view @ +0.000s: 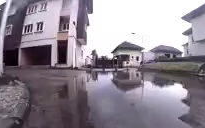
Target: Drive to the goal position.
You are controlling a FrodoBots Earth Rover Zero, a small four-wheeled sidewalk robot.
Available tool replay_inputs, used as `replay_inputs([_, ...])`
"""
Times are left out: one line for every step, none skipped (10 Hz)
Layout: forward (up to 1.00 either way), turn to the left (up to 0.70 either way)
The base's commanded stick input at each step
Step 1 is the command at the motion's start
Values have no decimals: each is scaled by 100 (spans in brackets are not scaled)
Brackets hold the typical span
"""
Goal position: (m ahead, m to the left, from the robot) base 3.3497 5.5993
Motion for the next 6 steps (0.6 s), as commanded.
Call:
replay_inputs([70,0])
replay_inputs([70,0])
replay_inputs([70,0])
replay_inputs([70,0])
replay_inputs([70,0])
replay_inputs([70,0])
